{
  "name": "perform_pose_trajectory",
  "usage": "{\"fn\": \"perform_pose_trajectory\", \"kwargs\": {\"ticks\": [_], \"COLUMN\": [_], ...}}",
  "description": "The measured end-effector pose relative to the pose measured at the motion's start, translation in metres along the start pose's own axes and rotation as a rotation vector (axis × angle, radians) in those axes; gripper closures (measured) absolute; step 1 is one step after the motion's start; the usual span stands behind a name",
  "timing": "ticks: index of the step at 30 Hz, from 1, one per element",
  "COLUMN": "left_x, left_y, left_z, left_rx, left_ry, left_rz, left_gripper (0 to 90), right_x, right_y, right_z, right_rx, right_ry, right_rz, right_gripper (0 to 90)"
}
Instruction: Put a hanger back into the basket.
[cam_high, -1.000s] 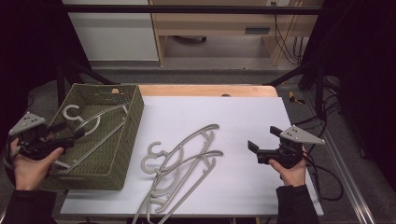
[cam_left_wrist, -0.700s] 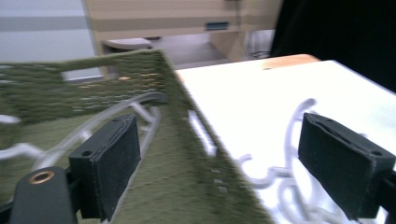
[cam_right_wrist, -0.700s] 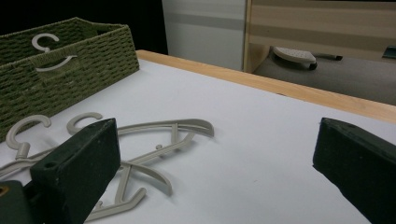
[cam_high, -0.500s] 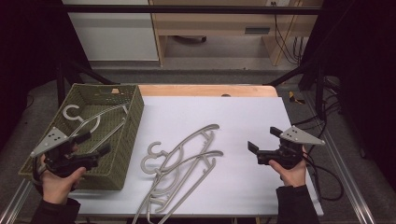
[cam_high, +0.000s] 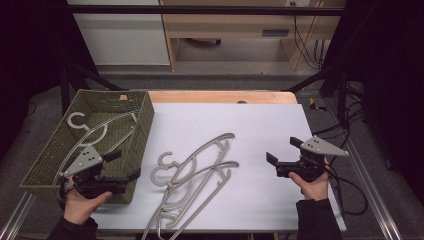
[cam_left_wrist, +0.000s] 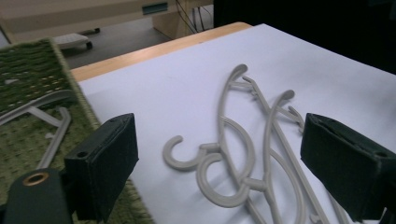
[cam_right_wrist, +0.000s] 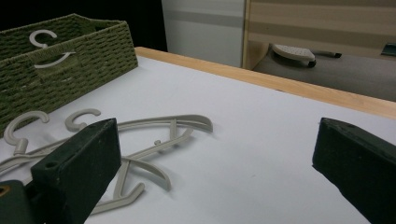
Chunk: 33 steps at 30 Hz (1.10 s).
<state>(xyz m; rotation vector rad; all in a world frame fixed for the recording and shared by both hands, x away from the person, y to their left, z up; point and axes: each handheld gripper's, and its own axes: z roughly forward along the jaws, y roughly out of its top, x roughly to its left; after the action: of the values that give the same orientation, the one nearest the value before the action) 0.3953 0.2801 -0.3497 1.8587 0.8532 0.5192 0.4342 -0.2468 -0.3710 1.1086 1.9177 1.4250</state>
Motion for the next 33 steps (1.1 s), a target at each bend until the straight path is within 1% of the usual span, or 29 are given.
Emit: {"fn": "perform_pose_trajectory", "kwargs": {"ticks": [1, 2, 5, 9, 10, 11, 12, 14, 16, 17, 18, 19, 20, 24, 25, 27, 30, 33], "left_x": [-0.003, -0.007, -0.012, -0.020, -0.020, -0.024, -0.026, -0.029, -0.033, -0.034, -0.034, -0.036, -0.037, -0.038, -0.038, -0.038, -0.039, -0.040], "left_y": [0.000, -0.001, -0.003, -0.007, -0.007, -0.010, -0.012, -0.015, -0.020, -0.022, -0.022, -0.025, -0.027, -0.033, -0.034, -0.038, -0.043, -0.047], "left_z": [0.002, 0.007, 0.014, 0.024, 0.024, 0.031, 0.034, 0.041, 0.048, 0.051, 0.051, 0.056, 0.059, 0.065, 0.066, 0.070, 0.075, 0.080], "left_rx": [0.011, 0.034, 0.062, 0.117, 0.117, 0.154, 0.165, 0.207, 0.255, 0.276, 0.276, 0.309, 0.325, 0.366, 0.369, 0.395, 0.437, 0.463], "left_ry": [-0.010, -0.012, -0.023, -0.058, -0.058, -0.065, -0.071, -0.075, -0.093, -0.097, -0.097, -0.100, -0.104, -0.115, -0.110, -0.118, -0.118, -0.122], "left_rz": [0.008, 0.029, 0.039, 0.061, 0.061, 0.070, 0.070, 0.074, 0.070, 0.071, 0.071, 0.073, 0.069, 0.054, 0.049, 0.032, 0.018, 0.008], "left_gripper": [10.6, 10.6, 11.0, 12.8, 13.1, 13.9, 14.6, 15.9, 18.1, 19.5, 21.1, 22.5, 23.6, 29.6, 31.4, 34.8, 39.3, 43.4], "right_x": [0.000, 0.000, 0.002, 0.003, 0.003, 0.003, 0.004, 0.004, 0.003, 0.004, 0.004, 0.003, 0.003, 0.003, 0.003, 0.003, 0.003, 0.003], "right_y": [0.000, 0.000, -0.001, -0.001, -0.001, -0.001, -0.001, -0.001, -0.001, -0.001, -0.001, -0.001, -0.001, -0.001, -0.001, -0.001, -0.001, -0.001], "right_z": [0.000, 0.000, 0.001, 0.003, 0.003, 0.004, 0.004, 0.004, 0.004, 0.003, 0.003, 0.002, 0.002, 0.002, 0.002, 0.002, 0.002, 0.002], "right_rx": [0.000, 0.000, 0.005, 0.006, 0.006, 0.013, 0.015, 0.014, 0.012, 0.010, 0.010, 0.007, 0.007, 0.006, 0.008, 0.011, 0.010, 0.008], "right_ry": [0.000, 0.003, 0.004, 0.010, 0.010, 0.009, 0.007, 0.009, 0.015, 0.014, 0.014, 0.011, 0.012, 0.011, 0.011, 0.015, 0.014, 0.015], "right_rz": [0.000, -0.007, -0.014, -0.023, -0.023, -0.023, -0.026, -0.024, -0.029, -0.022, -0.022, -0.024, -0.023, -0.023, -0.024, -0.026, -0.025, -0.024], "right_gripper": [1.2, 1.2, 1.3, 1.2, 1.2, 1.2, 1.2, 1.3, 1.3, 1.3, 1.3, 1.3, 1.3, 1.3, 1.3, 1.3, 1.3, 1.4]}}
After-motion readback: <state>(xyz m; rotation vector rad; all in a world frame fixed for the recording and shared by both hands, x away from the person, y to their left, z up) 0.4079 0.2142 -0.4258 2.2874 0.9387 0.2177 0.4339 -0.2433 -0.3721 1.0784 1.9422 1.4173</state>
